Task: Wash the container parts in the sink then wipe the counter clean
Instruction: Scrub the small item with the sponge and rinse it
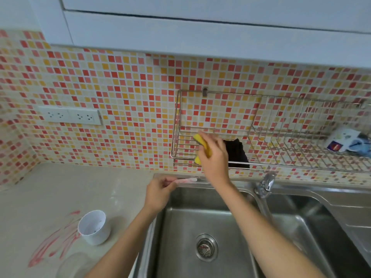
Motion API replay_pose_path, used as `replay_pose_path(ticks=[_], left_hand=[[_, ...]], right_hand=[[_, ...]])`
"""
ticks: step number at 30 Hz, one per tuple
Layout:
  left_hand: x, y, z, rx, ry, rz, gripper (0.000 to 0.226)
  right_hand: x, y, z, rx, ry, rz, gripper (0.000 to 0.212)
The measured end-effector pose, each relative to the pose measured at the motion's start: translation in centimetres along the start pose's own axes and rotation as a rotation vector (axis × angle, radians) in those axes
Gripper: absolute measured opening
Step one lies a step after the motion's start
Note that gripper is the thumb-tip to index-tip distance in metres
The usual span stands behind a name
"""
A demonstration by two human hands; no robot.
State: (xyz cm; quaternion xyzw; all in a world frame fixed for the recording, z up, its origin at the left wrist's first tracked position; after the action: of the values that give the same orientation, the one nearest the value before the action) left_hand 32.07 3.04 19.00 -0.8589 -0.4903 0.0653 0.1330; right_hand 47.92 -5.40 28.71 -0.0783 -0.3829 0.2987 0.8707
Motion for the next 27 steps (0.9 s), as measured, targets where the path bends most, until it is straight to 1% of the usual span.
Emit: replay_pose_path(ticks=[1, 3, 5, 6, 8, 11, 12, 16, 20, 21, 24, 25, 27], left_hand=[[-0.2, 0.3, 0.0, -0.012, 0.003, 0.008, 0.004], [-0.5, 1.0, -0.3, -0.050, 0.025, 0.024, 0.009], [-1.0, 2.0, -0.8, -0.098, 0.046, 0.057, 0.012], [-1.3, 2.6, -1.2, -0.123, 0.051, 0.082, 0.013], [-1.8, 3.5, -1.7, -0.162, 0.056, 0.108, 0.014], [-2.2, 4.1, -2.0, -0.173, 0.062, 0.074, 0.009], [-2.2, 4.2, -1.9, -0.158, 0.064, 0.067, 0.010], [-2.7, 3.8, -0.9, -0.170, 0.069, 0.061, 0.004], [-3.5, 3.7, 0.3, -0.172, 0.011, 0.035, 0.005], [-3.6, 3.6, 0.5, -0.167, 0.015, 0.032, 0.006], [-3.8, 3.1, 0.8, -0.162, 0.026, 0.038, 0.010], [-3.8, 2.8, 0.9, -0.156, 0.021, 0.032, 0.011], [-3.9, 2.4, 1.3, -0.128, 0.007, 0.007, 0.012]], right_hand=[[-1.8, -0.7, 0.0, -0.033, -0.037, -0.006, 0.042], [-5.4, -1.3, -0.7, -0.130, -0.094, 0.043, 0.045], [-8.4, -1.2, -2.2, -0.206, -0.105, 0.116, 0.052], [-9.3, -1.2, -2.9, -0.239, -0.109, 0.126, 0.054], [-10.2, -1.6, -4.0, -0.286, -0.069, 0.103, 0.056], [-10.6, -2.3, -5.0, -0.285, 0.055, 0.029, 0.048], [-10.9, -2.1, -4.9, -0.286, 0.055, 0.033, 0.046], [-12.5, -0.4, -3.8, -0.308, -0.038, 0.153, 0.040], [-12.4, -0.9, -4.7, -0.334, 0.141, 0.091, 0.039], [-12.6, -0.4, -4.2, -0.330, 0.140, 0.115, 0.039], [-13.3, 1.1, -2.4, -0.329, 0.050, 0.212, 0.037], [-13.1, 1.3, -2.6, -0.340, 0.071, 0.214, 0.036], [-12.6, 1.3, -3.2, -0.361, 0.183, 0.173, 0.035]])
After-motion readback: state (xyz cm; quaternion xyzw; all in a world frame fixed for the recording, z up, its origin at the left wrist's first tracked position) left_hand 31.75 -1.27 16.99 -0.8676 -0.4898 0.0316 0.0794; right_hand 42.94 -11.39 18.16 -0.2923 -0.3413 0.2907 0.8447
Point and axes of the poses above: each hand's wrist, its own x-axis towards the middle knuckle, its own y-axis out of the palm, z = x × y, the point moved 5 cm from there along x, towards the middle knuckle, and after that the axes turned 2 degrees about -y, right-handed, at the moved point
